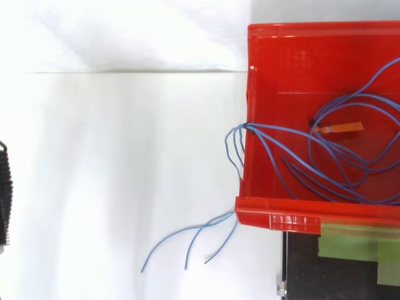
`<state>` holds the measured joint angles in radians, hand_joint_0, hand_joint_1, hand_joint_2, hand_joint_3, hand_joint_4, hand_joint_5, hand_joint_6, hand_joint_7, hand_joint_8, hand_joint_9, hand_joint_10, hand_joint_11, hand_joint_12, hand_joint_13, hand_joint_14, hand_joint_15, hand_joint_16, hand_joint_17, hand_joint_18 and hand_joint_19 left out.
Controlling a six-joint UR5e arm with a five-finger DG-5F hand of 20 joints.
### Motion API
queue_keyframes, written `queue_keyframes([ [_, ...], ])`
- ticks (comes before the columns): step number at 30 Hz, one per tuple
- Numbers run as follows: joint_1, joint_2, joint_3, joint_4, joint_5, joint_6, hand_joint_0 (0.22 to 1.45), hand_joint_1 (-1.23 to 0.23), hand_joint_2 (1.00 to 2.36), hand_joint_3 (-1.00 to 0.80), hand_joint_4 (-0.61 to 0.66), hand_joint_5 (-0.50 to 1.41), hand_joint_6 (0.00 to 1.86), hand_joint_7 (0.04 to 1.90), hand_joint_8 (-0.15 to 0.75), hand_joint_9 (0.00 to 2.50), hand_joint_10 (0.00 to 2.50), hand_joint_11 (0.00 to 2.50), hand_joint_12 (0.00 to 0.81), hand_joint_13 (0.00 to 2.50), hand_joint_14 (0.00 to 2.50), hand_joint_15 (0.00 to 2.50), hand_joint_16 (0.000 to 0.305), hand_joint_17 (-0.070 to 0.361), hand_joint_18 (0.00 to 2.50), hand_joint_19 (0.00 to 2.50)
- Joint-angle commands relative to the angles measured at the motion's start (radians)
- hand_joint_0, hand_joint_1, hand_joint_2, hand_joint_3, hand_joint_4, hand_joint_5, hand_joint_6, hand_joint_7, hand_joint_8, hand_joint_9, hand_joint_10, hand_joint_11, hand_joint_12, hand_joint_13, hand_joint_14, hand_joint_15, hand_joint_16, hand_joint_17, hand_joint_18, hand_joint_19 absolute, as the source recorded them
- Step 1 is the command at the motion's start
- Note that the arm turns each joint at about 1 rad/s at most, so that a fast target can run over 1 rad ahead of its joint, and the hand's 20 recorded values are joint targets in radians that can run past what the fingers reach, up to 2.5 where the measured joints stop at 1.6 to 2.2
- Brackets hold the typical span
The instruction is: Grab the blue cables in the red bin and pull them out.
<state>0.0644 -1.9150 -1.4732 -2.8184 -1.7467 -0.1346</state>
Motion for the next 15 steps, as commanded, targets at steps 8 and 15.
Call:
queue_keyframes([
  [8,0.026,-0.035,0.002,0.047,-0.008,-1.391,0.59,-0.95,1.0,-1.0,0.28,0.59,0.01,0.51,0.294,0.19,0.0,0.07,0.407,0.0,0.0,0.03,0.066,0.147,0.0,0.04],
  [15,0.052,-0.133,0.002,0.051,-0.017,-1.566,0.57,-0.98,1.0,-1.0,0.3,0.71,0.01,0.57,0.299,0.24,0.0,0.06,0.411,0.0,0.0,0.02,0.067,0.15,0.0,0.04],
])
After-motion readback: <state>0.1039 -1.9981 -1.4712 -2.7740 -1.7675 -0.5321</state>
